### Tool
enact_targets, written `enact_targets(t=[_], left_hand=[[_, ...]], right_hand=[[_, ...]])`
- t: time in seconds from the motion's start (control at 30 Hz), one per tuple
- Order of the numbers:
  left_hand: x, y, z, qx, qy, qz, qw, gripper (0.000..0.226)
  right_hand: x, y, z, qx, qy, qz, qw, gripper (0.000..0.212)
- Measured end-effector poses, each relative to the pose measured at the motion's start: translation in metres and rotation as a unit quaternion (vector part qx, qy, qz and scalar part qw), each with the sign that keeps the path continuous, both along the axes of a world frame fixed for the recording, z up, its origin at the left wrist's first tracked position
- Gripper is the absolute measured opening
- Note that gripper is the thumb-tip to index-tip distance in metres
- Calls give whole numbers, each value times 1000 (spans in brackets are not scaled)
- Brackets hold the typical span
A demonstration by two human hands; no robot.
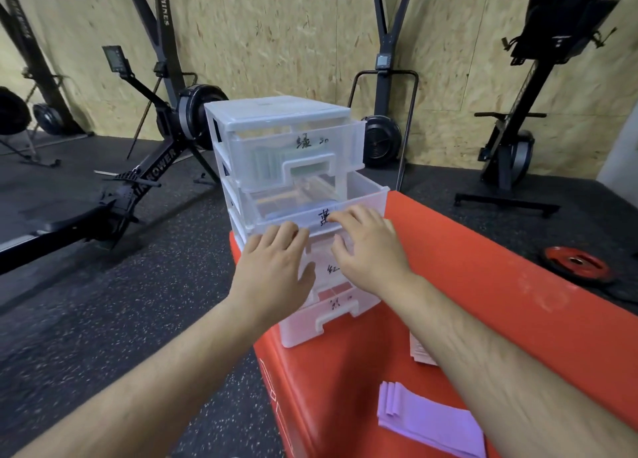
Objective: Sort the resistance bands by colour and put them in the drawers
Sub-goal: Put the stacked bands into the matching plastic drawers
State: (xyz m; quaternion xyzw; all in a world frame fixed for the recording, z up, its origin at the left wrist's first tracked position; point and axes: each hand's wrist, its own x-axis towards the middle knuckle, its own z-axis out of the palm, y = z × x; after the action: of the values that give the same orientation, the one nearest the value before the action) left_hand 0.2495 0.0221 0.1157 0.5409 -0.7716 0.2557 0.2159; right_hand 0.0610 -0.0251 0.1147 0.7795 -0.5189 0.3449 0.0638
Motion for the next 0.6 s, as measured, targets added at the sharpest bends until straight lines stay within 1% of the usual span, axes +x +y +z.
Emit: enact_targets(t=[0.13, 0.2, 0.27, 0.33, 0.47, 0.53, 0.6], left_hand=[[4, -24, 1, 60, 14, 40, 997, 55], [4, -35, 2, 94, 26, 46, 994, 59], [3, -40, 3, 99, 36, 43, 993, 59], [-1, -36, 2, 75, 38, 19, 996, 58], [-33, -20, -17, 32, 48, -68, 996, 52], [-56, -16, -33, 29, 61, -102, 993, 49], [-80, -14, -52, 48, 58, -128, 989, 48]], right_hand=[[15, -17, 6, 85, 49, 12, 995, 55], [18, -25, 6, 105, 70, 15, 992, 58], [16, -25, 5, 109, 72, 21, 991, 59], [8, -16, 0, 93, 76, 24, 992, 55], [-25, 13, -17, 62, 74, 8, 995, 51], [-48, 26, -30, 50, 65, -5, 997, 46], [-76, 36, -49, 60, 39, -28, 997, 37]])
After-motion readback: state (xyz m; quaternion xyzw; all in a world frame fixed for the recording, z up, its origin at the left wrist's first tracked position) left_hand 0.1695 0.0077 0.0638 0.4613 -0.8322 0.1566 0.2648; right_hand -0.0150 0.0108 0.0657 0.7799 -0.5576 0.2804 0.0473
